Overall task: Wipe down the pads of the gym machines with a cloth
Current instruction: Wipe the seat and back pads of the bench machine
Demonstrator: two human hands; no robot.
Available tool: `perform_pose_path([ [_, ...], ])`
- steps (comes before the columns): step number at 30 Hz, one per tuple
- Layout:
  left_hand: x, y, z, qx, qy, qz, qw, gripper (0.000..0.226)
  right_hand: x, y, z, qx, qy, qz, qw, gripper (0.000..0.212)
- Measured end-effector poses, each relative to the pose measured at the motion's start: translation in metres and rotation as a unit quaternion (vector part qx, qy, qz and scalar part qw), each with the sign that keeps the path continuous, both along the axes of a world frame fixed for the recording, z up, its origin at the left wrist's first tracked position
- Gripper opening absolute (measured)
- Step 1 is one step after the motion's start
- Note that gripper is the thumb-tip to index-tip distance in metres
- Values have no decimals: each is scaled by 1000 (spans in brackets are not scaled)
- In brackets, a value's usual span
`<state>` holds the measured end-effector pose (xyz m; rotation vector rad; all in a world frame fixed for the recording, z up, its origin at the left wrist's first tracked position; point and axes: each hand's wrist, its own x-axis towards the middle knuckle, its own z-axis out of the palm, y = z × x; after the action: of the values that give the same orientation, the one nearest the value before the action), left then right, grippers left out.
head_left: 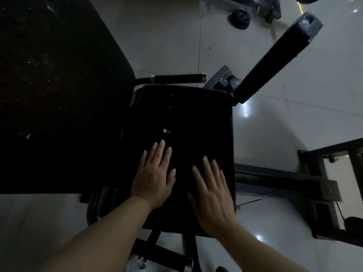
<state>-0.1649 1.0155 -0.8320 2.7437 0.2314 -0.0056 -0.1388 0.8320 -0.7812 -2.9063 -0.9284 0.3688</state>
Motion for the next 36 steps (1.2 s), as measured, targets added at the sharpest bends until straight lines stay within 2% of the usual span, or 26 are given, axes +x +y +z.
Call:
perform_pose_path([
  [2,-1,0,1,4,-1,-1,1000,63,-23,-21,-3,8,9,34,999,60],
  [5,0,0,1,-1,2,1,1000,62,12,-27,-8,-3,-18,92,996,54],
  [12,-1,0,-2,-2,-3,1,1000,60,180,18,-4,47,-17,-26,998,60],
  [16,-1,0,-2,-2,-7,-4,1000,60,231,40,-5,72,1,-96,993,63],
  [22,0,0,-1,-2,-6,2,1000,59,153,22,-1,74,3,-69,995,59],
  [28,1,0,1,-9,-10,3,1000,59,19,-11,-2,-15,-15,2,1000,62],
  [31,0,1,1,-10,-12,2,1000,59,-31,-23,-2,-44,-19,73,996,60],
  [36,-1,1,2,-20,-20,5,1000,58,-13,-17,1,-49,-22,147,988,56],
])
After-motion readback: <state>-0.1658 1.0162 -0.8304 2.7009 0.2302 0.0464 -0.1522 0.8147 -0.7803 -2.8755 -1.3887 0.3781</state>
